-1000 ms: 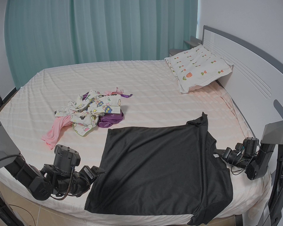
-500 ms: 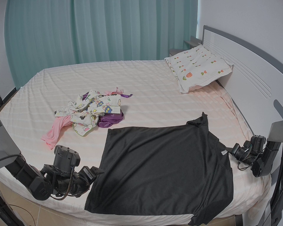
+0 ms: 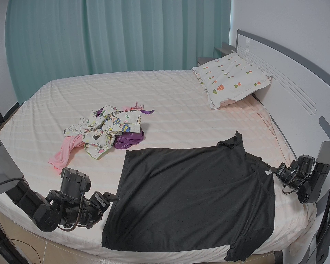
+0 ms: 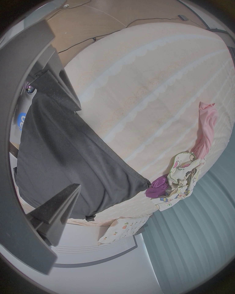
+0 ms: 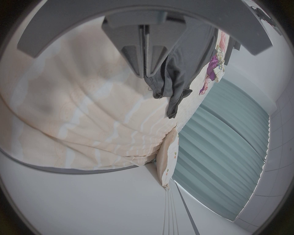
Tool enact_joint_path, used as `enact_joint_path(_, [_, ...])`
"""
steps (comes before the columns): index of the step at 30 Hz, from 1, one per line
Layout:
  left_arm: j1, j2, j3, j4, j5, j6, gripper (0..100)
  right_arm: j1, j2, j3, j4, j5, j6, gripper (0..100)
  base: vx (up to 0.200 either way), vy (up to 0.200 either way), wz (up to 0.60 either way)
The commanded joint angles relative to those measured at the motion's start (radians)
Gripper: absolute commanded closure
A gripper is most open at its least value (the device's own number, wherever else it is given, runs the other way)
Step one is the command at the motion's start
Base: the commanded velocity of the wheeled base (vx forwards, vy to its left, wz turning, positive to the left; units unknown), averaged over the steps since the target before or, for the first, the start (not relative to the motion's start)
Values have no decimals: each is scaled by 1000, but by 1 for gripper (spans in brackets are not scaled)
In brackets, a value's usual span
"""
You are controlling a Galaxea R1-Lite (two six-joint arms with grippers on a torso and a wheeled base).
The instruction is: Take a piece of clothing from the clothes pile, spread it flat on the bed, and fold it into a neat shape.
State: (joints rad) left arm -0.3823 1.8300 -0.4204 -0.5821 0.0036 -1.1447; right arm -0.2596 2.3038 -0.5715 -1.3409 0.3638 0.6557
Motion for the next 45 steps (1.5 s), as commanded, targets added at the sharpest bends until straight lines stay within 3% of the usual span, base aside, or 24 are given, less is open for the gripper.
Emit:
enact_joint_path(1, [13, -3, -3, -2, 1, -1, 0, -15, -4, -8, 2, -5, -1, 100, 0, 0, 0])
enact_joint_path(15, [48, -1, -1, -44, -1, -1, 0, -38, -18, -7, 3, -13, -16, 100, 0, 0, 0])
enact_joint_path(16, [57, -3, -3, -44, -1, -1, 0, -36, -15, -2, 3, -13, -28, 0, 0, 0, 0])
enact_joint_path(25, [63, -6, 3, -90, -7, -3, 0, -3, -66, 9, 6, -74, -33, 0, 0, 0, 0])
enact_joint_path(31, [62, 3, 9, -110, -8, -6, 0, 37, -98, 39, 3, -79, -31, 0, 0, 0, 0])
enact_joint_path(45, [60, -6, 8, -110, -10, -7, 0, 186, -210, 144, -11, -102, -18, 0, 0, -200, 0])
